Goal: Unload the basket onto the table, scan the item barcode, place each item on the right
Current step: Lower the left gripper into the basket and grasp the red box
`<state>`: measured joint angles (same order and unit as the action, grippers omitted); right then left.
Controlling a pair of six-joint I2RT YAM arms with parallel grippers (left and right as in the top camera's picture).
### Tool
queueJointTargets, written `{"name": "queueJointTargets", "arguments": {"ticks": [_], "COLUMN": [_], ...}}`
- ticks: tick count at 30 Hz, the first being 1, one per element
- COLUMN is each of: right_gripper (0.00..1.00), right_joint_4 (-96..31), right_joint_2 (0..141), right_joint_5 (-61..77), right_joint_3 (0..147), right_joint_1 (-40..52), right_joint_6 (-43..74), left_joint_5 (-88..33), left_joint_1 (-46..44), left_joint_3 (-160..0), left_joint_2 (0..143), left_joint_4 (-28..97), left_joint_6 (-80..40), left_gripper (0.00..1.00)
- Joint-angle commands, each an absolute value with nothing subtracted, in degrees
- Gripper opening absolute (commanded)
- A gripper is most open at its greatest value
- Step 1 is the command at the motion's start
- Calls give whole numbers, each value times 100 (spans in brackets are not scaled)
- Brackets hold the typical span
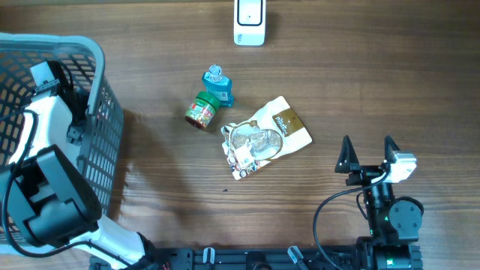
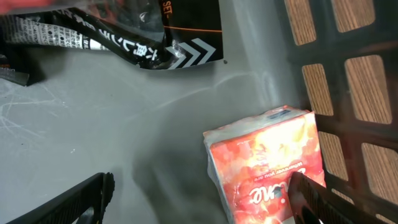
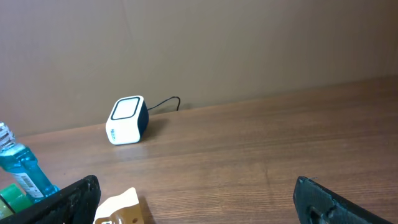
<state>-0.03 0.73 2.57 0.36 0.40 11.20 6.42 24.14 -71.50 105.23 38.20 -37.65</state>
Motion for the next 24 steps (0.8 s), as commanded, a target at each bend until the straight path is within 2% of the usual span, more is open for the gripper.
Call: {"name": "queueJointTargets", "arguments": {"ticks": [1,16,24], "right_gripper": [100,100,100], "right_joint_4": [12,12,12], "right_joint_2": [43,43,43], "right_joint_5": [311,311,311], "right_joint_3": [30,30,30], "right_joint_1": [75,75,75], "right_joint_6": [1055,1055,1055], "left_joint_5": [781,1066,1033], "left_joint_1": [2401,2762,3166], "left_joint_3": [-7120,-7120,-7120], "left_joint_2": [10619,10624,10617], "left_joint_4": [3892,5076,5664], "left_joint_6": [-3852,-4128,-4545], "left_gripper": [89,87,94]}}
